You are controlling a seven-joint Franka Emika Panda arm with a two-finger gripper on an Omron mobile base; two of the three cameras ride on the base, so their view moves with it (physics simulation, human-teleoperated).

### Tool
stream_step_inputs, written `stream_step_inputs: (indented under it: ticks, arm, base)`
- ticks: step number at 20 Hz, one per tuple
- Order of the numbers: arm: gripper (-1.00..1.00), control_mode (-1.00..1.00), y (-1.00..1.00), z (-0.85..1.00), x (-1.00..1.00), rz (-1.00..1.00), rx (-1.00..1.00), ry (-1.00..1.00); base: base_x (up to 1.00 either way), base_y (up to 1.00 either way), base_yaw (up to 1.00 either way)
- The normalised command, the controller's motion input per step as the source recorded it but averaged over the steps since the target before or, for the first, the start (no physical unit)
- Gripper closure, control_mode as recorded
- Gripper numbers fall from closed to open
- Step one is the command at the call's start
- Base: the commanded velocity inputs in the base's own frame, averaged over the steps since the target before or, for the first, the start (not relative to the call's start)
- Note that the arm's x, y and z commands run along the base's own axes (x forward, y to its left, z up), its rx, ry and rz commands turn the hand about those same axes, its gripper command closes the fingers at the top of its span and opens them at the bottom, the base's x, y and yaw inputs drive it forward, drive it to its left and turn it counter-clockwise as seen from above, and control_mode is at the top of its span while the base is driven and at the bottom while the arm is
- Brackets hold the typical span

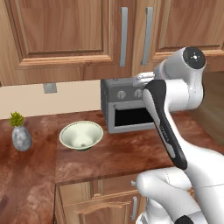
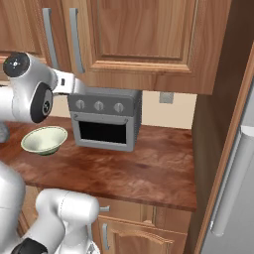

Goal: Open the cabinet and setup a tea strainer by placing it in the bowl upright.

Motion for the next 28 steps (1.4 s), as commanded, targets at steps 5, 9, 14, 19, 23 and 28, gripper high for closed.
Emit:
stream_step_inputs:
  ticks: [5,9,14,19,23,28]
  arm:
    - [-1.00,-1.00,0.28,0.77,-0.07,0.00,0.06,0.00]
    - [-1.00,-1.00,0.01,0.14,0.00,0.00,0.20,0.07]
    - [-1.00,-1.00,0.07,0.00,0.13,0.00,-0.01,-0.01]
    - [-1.00,-1.00,0.45,0.12,0.01,0.00,-0.18,-0.34]
    - [-1.00,-1.00,0.40,0.22,0.00,0.00,-0.17,-0.38]
    - [-1.00,-1.00,0.06,0.29,0.10,0.00,-0.04,-0.25]
  base:
    - [0.00,0.00,0.00]
    - [0.00,0.00,0.00]
    - [0.00,0.00,0.00]
    - [0.00,0.00,0.00]
    - [0.00,0.00,0.00]
    - [0.00,0.00,0.00]
